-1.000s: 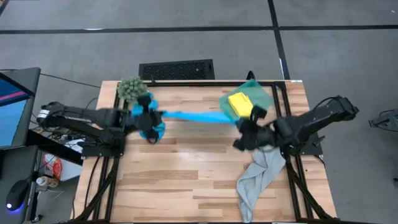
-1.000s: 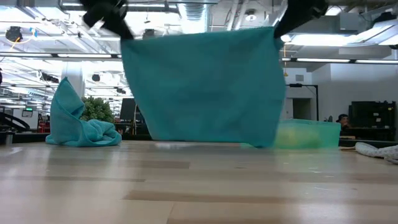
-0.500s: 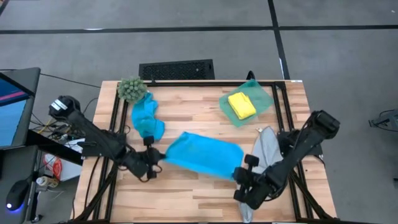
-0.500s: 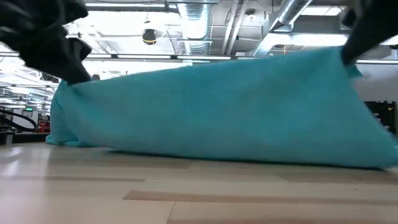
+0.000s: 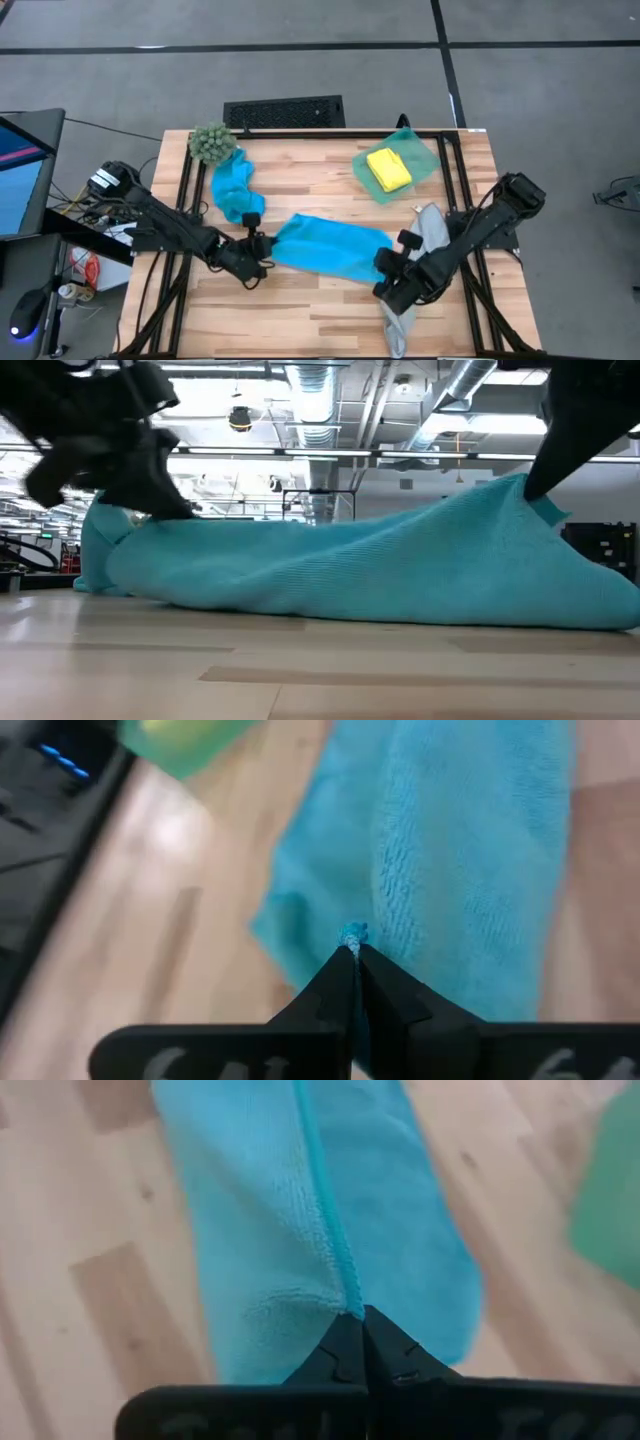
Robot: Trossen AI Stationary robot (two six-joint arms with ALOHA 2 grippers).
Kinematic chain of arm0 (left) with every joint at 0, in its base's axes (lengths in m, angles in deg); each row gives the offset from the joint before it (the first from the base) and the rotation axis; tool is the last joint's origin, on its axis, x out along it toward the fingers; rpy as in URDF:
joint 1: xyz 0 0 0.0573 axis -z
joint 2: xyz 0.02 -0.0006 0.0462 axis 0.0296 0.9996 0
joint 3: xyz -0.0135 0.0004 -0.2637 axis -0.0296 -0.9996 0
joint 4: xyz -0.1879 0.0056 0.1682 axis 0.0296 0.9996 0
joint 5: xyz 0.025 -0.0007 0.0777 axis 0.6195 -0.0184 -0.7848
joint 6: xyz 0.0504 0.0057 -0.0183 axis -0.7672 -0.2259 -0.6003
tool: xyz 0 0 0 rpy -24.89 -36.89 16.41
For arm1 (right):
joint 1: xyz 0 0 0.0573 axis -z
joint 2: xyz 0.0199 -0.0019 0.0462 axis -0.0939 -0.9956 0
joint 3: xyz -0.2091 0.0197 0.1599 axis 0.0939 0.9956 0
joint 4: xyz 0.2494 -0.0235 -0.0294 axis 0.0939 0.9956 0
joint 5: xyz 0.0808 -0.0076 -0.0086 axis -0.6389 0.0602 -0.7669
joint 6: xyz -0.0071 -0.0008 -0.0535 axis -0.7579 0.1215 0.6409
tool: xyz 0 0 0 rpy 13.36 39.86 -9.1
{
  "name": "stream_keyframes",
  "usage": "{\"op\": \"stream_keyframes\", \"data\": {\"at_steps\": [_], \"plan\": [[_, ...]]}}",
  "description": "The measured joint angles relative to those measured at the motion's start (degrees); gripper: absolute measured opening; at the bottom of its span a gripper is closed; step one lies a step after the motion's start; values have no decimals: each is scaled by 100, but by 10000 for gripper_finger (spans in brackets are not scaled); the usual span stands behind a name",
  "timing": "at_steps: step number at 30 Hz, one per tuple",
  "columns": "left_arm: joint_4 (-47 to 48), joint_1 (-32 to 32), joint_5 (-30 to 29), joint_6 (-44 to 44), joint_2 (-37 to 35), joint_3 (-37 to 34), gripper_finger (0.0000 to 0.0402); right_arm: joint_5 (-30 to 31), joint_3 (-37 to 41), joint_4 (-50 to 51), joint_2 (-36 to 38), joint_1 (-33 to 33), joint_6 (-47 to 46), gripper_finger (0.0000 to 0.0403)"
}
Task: Fold microfiber towels
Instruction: Fold the right blue towel
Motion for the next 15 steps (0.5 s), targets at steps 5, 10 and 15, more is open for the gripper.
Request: {"op": "stream_keyframes", "data": {"at_steps": [5, 10, 15], "plan": [[4, -480, 73, -557, -4, 101, 1, -93, -2, 495, 70, 298, 16, 1], [2, -967, 301, -731, -4, 101, 1, -231, 79, 653, 55, 514, 87, 1], [-82, -1312, 658, -888, -4, 101, 2, -362, 320, 707, 55, 615, 55, 1]]}}
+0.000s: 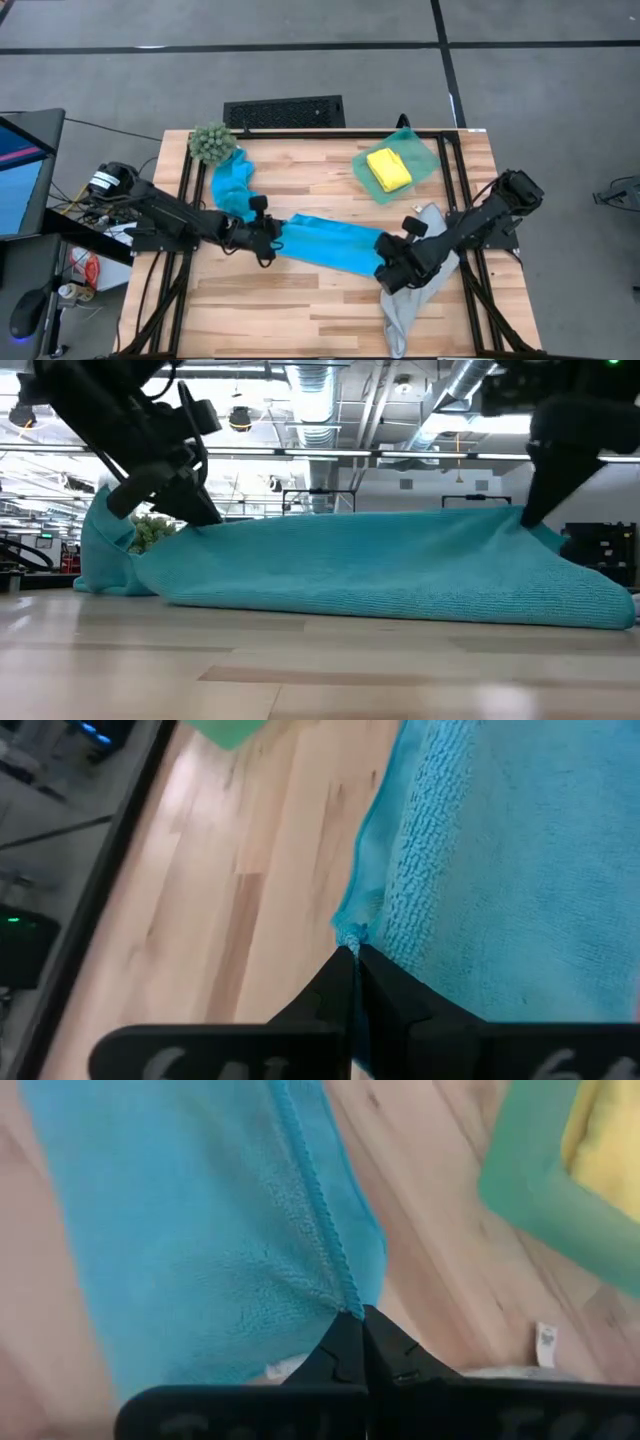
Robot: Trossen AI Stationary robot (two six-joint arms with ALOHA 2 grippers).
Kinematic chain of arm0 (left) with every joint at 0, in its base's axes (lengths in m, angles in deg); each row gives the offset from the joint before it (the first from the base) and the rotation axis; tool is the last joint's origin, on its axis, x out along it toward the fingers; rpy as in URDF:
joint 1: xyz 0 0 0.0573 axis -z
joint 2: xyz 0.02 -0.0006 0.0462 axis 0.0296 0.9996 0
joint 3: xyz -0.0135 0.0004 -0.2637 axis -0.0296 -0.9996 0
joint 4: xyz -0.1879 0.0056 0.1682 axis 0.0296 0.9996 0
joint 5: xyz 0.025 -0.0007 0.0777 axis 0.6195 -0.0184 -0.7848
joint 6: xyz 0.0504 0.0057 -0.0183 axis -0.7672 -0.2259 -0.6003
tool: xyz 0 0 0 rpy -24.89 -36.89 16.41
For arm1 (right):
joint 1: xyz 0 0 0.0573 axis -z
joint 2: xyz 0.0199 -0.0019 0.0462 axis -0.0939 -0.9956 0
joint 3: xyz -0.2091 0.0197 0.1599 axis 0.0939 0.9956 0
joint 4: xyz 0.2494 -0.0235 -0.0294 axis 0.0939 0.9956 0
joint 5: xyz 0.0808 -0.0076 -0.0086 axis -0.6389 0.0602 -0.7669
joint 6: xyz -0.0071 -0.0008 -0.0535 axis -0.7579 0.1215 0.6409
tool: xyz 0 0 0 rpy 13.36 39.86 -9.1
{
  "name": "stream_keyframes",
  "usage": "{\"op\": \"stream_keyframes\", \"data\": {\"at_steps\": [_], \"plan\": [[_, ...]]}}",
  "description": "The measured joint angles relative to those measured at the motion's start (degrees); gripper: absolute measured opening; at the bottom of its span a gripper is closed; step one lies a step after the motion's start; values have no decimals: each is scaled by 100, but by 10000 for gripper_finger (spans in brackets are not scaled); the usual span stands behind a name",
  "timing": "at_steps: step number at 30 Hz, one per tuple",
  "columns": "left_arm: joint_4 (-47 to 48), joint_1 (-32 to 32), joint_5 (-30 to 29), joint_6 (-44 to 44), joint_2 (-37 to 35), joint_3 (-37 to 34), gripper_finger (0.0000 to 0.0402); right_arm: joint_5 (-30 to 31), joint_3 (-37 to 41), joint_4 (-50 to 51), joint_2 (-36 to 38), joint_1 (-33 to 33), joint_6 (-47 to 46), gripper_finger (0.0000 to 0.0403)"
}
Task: Fold microfiber towels
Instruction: Fold the right blue towel
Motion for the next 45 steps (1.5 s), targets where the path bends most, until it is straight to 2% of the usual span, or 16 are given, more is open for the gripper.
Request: {"op": "stream_keyframes", "data": {"at_steps": [5, 17, 21, 28, 35, 40, 43, 45], "plan": [[-314, -304, 488, -244, 2, 0, 2, -132, 230, -25, 0, 155, -35, 1], [-686, -768, 703, -442, 4, 4, 10, -167, 526, -122, 0, 267, -33, 22], [-677, -860, 921, -455, 4, 4, 39, -169, 526, -124, 0, 269, -33, 23], [-909, -1036, 891, -810, 4, 4, 120, -174, 526, -140, 0, 285, -33, 41], [-963, -1149, 509, -717, -25, 4, 171, -371, 526, -22, 0, 338, -169, 80], [-1054, -885, 1633, -161, -259, 4, 167, -285, 528, 144, 64, 214, -368, 123], [-1445, -631, 2217, 26, -257, -33, 150, -21, 526, -308, 247, -89, -243, 143], [-1610, -442, 2287, -25, -121, -80, 135, 159, 517, -860, 311, -331, -30, 150]]}}
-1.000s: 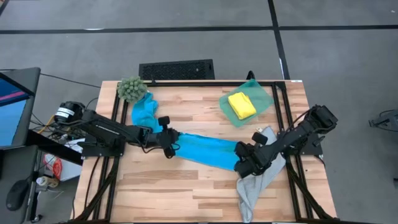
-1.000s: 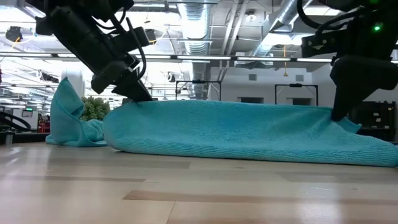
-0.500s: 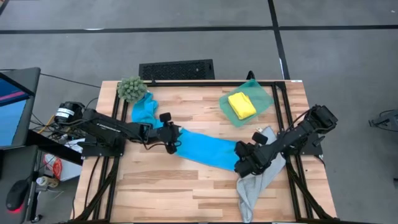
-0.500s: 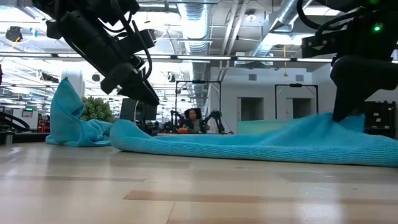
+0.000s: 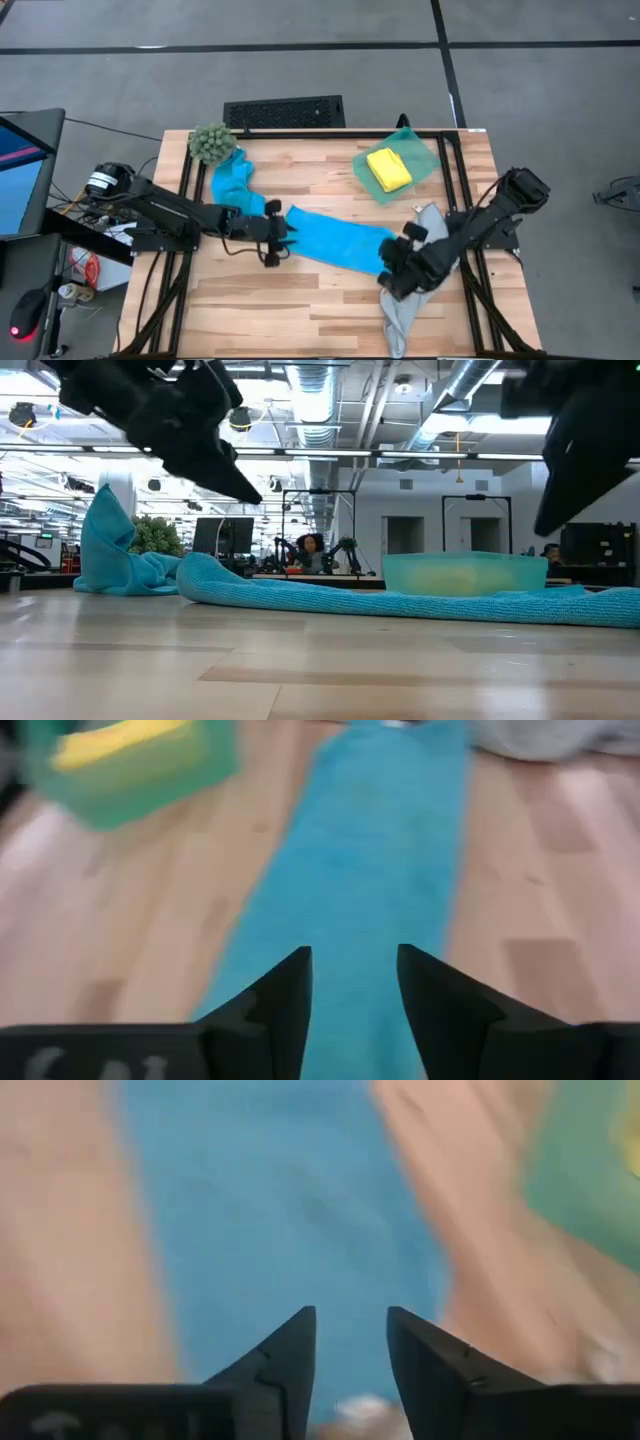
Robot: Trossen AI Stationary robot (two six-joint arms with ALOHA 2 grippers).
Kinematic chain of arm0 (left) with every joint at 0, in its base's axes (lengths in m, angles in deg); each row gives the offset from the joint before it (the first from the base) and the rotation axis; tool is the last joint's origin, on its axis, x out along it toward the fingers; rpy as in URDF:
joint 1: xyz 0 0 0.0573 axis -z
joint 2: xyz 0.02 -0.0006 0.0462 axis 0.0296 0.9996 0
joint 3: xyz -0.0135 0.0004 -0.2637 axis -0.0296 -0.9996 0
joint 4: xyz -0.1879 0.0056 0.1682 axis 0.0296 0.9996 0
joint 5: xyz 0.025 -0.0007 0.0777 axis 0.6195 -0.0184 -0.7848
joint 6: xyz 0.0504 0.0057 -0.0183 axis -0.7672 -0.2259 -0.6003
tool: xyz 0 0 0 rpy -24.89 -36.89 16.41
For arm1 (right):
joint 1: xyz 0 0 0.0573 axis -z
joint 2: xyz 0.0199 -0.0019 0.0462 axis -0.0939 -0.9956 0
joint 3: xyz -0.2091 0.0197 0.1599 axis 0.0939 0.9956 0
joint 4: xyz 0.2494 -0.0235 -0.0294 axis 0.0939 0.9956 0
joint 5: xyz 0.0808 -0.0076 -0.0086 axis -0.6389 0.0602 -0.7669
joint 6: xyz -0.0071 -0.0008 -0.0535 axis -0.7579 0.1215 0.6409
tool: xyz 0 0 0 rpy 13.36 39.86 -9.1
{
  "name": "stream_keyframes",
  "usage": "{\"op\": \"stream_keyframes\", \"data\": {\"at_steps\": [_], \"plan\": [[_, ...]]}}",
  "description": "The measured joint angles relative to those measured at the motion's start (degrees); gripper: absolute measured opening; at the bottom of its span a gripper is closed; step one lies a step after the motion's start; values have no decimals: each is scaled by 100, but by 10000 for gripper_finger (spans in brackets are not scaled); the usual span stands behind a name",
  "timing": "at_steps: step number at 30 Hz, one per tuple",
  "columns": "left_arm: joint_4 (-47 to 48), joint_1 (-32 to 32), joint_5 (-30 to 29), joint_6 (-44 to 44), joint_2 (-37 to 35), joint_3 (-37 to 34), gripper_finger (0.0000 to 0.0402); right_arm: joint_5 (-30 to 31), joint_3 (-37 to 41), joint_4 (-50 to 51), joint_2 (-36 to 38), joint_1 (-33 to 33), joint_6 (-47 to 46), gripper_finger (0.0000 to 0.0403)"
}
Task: Fold microfiber towels
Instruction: Fold the right blue towel
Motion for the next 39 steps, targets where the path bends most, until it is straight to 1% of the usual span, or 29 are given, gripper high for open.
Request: {"op": "stream_keyframes", "data": {"at_steps": [3, 6, 10, 12, 15, 18, 21, 26, 28, 29, 31, 32, 35, 37, 39], "plan": [[17, 185, -331, -32, 325, -71, 114, 474, -1, -592, -82, -306, 100, 153], [-7, 258, -507, 79, 735, -71, 96, 551, 7, -774, -358, -403, -20, 145], [-113, 356, -449, 360, 1258, -69, 77, 434, 11, -769, -817, -503, -198, 128], [-42, 395, -451, 534, 1443, -67, 71, 253, 7, -791, -1008, -551, -314, 123], [-5, 466, -534, 841, 1613, -64, 64, -253, 9, -741, -1232, -601, -375, 122], [22, 490, -641, 1046, 1675, -53, 60, -262, 9, -478, -1220, -749, -527, 124], [42, 488, -639, 1119, 1675, -53, 57, -107, 9, -87, -856, -915, -707, 125], [63, 488, -639, 1129, 1675, -53, 57, 755, 37, 1223, -42, -1058, -1323, 126], [63, 488, -639, 1137, 1675, -53, 57, 822, 201, 1596, 332, -965, -1448, 131], [65, 488, -636, 1147, 1666, -55, 57, 803, 357, 1572, 561, -870, -1468, 134], [90, 485, -591, 1185, 1637, -62, 57, 624, 771, 1289, 1107, -605, -1463, 143], [90, 483, -577, 1214, 1618, -63, 57, 470, 1028, 992, 1377, -453, -1407, 148], [137, 483, -569, 1260, 1557, -73, 58, 31, 1875, -212, 2112, -20, -955, 166], [154, 483, -556, 1268, 1528, -73, 62, -282, 2360, -996, 2480, 294, -608, 178], [151, 483, -534, 1281, 1512, -73, 69, -609, 2742, -1544, 2676, 596, -379, 189]]}}
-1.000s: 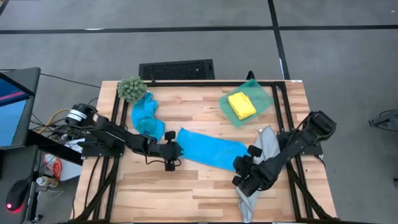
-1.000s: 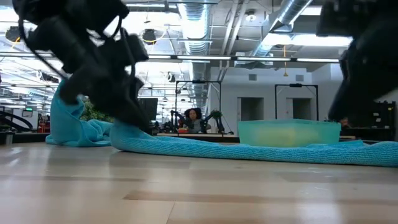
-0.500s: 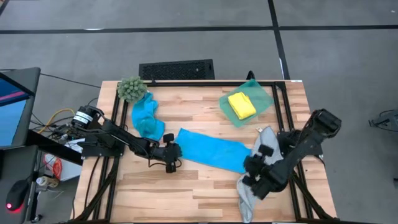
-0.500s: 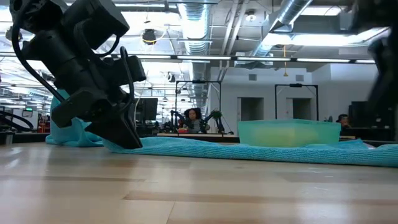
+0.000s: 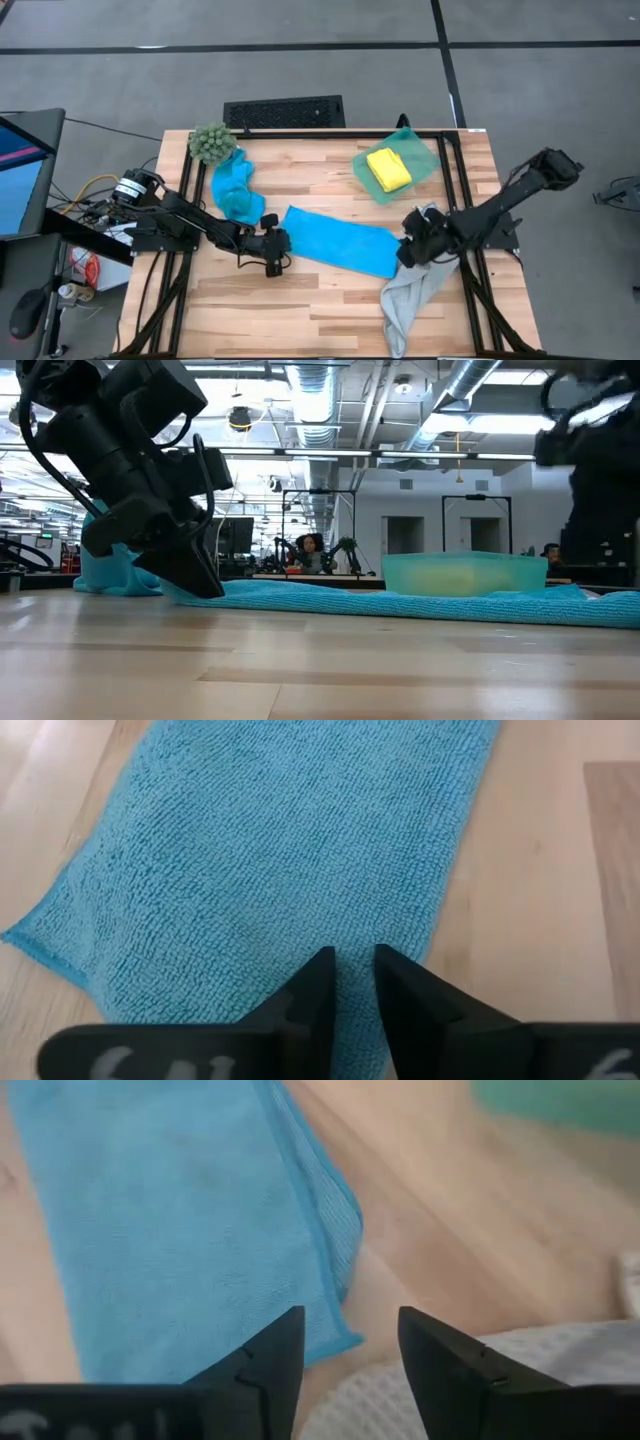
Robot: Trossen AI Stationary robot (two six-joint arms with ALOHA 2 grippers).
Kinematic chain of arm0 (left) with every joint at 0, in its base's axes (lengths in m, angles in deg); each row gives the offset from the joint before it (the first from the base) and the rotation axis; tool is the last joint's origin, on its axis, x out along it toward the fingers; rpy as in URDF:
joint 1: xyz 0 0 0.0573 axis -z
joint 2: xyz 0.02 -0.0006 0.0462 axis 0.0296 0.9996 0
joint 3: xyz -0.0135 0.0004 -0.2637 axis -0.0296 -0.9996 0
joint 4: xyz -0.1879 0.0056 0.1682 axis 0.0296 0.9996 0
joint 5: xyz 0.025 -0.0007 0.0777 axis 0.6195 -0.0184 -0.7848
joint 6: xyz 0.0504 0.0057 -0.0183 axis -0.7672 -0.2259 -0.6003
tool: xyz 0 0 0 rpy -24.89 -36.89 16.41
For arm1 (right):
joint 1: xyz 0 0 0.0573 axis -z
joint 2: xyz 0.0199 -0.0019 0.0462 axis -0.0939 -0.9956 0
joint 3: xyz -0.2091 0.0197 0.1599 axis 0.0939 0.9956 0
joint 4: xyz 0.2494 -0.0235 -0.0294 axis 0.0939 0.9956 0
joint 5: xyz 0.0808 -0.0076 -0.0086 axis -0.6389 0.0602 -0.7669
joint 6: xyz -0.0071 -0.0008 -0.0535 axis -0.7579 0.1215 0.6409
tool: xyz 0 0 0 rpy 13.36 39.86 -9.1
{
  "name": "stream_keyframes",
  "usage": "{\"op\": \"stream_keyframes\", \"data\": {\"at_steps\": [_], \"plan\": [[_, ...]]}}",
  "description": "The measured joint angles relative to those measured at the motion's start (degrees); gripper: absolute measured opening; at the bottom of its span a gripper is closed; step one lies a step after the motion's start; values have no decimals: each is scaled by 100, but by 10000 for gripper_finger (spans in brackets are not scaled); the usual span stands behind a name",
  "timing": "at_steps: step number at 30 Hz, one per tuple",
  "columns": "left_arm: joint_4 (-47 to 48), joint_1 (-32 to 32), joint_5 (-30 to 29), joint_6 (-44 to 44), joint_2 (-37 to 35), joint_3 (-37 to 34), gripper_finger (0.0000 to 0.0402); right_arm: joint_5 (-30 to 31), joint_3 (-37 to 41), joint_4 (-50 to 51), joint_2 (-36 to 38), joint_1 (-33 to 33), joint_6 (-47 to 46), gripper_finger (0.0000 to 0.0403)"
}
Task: Fold microfiber towels
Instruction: Fold the right blue towel
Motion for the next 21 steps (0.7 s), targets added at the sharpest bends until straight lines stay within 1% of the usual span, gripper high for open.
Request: {"op": "stream_keyframes", "data": {"at_steps": [2, 4, 9, 15, 18, 21], "plan": [[25, 0, 0, 7, -7, 0, 77, -309, 230, -402, 63, 236, 182, 196], [45, 0, 0, 17, -33, 0, 84, -532, 316, -535, 10, 414, 346, 201], [123, 0, -2, 80, -35, 0, 98, -678, 326, -560, -306, 660, 684, 201], [123, 0, -4, 99, -35, 0, 103, -1131, 326, -1042, -733, 801, 1105, 196], [123, 0, -4, 81, -35, 0, 103, -1203, 326, -1082, -827, 845, 1128, 178], [123, 0, -4, 76, -35, 0, 103, -1220, 321, -1128, -807, 864, 1136, 129]]}}
